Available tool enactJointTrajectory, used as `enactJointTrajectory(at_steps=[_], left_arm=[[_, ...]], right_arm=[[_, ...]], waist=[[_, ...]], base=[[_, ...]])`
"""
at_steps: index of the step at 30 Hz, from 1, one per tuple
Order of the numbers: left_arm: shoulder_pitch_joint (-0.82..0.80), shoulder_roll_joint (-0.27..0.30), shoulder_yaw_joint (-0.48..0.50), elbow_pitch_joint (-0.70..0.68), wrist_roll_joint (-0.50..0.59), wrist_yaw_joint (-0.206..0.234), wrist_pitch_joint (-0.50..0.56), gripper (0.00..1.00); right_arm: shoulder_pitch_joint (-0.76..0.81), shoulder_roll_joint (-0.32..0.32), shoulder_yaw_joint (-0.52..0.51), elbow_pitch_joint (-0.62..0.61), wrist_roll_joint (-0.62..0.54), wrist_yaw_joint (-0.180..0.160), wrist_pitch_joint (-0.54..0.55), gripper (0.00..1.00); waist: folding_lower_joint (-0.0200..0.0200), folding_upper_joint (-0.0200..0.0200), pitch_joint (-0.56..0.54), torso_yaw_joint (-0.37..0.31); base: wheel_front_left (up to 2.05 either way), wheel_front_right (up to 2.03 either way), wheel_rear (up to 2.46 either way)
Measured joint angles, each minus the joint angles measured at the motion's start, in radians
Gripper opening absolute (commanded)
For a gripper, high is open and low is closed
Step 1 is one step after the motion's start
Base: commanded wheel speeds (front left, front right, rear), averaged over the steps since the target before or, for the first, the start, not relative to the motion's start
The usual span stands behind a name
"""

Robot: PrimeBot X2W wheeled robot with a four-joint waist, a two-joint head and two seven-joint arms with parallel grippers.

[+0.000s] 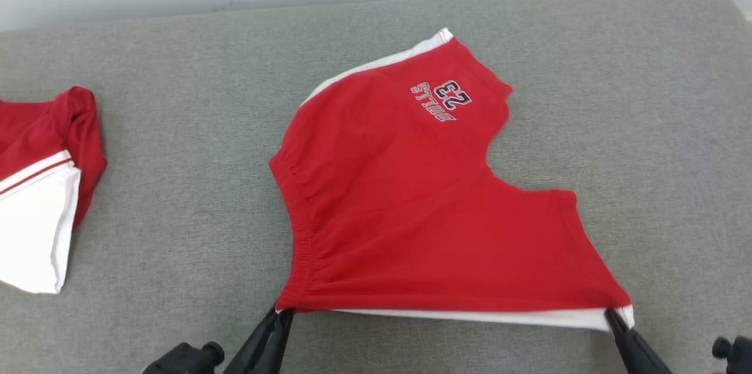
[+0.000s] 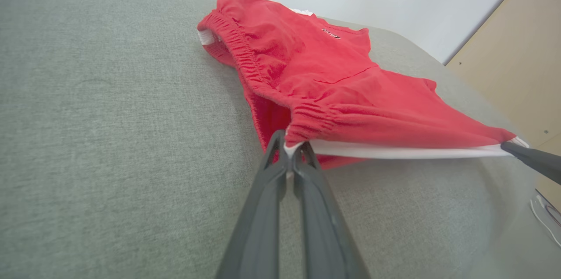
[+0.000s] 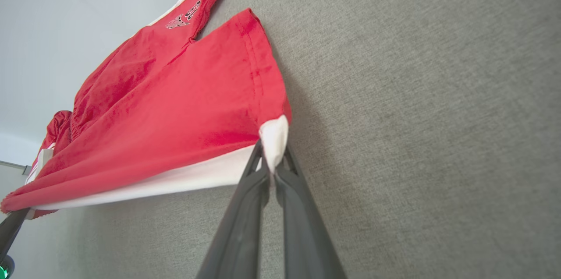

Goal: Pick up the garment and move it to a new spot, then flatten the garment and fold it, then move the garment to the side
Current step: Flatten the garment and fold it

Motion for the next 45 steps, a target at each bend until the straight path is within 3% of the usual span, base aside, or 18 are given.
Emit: enactJointTrajectory(at_steps=[9,17,22,33,45], left_arm=[[0.017,-0.048,0.018,0.001,0.034,-0.045,0.0,0.0],[-0.078,-0.11,0.031,0.011,0.086,-0.106,-0.001,0.0],[-0.169,-0.158,0.04,0.049,0.097,-0.135,-0.001,0.0],[-0.434,-0.275,0.059,0.239,0.083,-0.177,-0.001,0.0],[-0.642,-0.32,0.033,0.444,0.073,-0.19,-0.001,0.0]], right_arm=[[0.079,0.126,-0.165,-0.12,-0.075,-0.001,0.09,0.0],[-0.091,0.137,-0.248,-0.156,-0.131,-0.001,0.19,0.0],[-0.25,0.121,-0.271,-0.107,-0.153,-0.001,0.251,0.0],[-0.702,0.096,-0.234,0.211,-0.225,-0.001,0.315,0.0],[-1.058,0.109,-0.142,0.607,-0.322,-0.001,0.268,0.0]], waist=[[0.0002,0.0002,-0.002,0.016],[0.0003,0.0003,0.006,0.047],[0.0004,0.0003,0.014,0.085],[0.0005,0.0004,0.093,0.181],[0.0005,0.0004,0.187,0.26]], base=[[0.0,0.0,0.0],[0.0,0.0,0.0],[0.0,0.0,0.0],[0.0,0.0,0.0],[0.0,0.0,0.0]])
